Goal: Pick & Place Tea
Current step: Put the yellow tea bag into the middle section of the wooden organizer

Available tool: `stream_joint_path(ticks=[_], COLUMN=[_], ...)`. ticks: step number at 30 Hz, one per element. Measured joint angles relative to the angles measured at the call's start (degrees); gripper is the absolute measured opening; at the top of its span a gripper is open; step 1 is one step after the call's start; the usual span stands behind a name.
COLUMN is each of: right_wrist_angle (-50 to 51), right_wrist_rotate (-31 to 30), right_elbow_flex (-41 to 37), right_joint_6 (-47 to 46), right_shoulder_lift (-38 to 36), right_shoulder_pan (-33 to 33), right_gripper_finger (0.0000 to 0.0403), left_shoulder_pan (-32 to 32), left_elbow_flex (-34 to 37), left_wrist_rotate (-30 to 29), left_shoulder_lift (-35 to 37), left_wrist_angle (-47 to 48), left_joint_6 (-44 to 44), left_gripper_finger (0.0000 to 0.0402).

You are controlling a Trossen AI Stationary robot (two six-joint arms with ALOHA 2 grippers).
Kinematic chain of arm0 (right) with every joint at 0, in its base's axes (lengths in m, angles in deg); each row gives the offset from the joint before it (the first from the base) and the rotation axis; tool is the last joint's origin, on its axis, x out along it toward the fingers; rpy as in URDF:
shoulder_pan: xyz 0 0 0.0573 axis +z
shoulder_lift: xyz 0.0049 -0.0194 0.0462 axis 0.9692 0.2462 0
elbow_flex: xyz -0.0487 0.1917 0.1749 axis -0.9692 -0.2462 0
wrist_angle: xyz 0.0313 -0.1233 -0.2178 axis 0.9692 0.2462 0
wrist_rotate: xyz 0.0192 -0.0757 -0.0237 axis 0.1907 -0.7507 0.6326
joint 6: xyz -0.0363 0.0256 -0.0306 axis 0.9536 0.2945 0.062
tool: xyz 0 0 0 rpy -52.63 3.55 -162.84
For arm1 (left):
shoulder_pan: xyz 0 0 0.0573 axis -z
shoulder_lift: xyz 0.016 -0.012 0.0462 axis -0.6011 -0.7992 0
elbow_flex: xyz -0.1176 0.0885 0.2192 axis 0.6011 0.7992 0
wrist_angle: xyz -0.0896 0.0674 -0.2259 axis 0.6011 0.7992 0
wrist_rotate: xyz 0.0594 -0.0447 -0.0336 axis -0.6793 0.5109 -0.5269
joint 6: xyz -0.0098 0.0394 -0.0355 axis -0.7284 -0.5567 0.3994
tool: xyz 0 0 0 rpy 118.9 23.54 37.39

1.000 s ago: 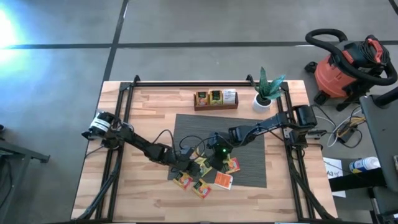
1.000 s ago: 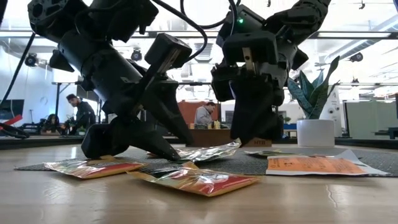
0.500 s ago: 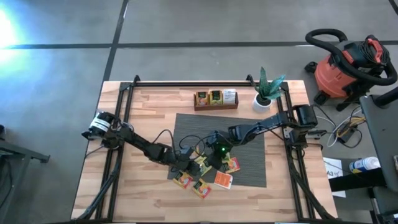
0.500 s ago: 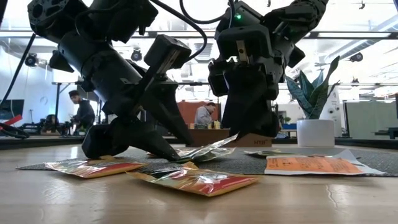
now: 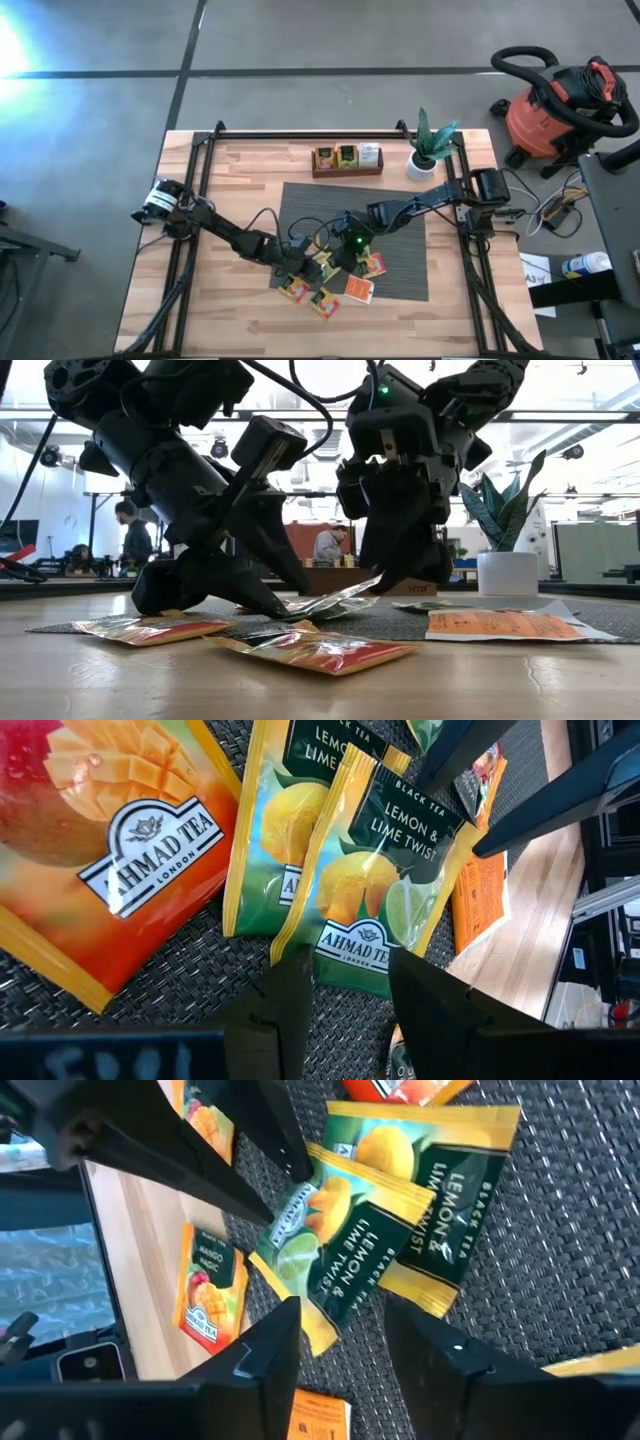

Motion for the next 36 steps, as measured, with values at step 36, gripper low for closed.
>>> stream_joint_path(ticks=[36], right_wrist_angle=[-4.30], right_wrist_rotate=[-1.69], right_elbow_flex=[-0.28], right_joint_6=[3.48], right_shoulder_lift=[-0.51], right_shoulder_pan=[-0.02], right_gripper_finger=[0.0009], left_shoulder_pan=[-0.46], left_elbow_flex=[0.11], left_wrist_rotate=[-4.14], left_shoulder_lift=[1.68], left_wrist_angle=[-2.40], left_joint_6=[0.30], left_gripper_finger=[0.0138])
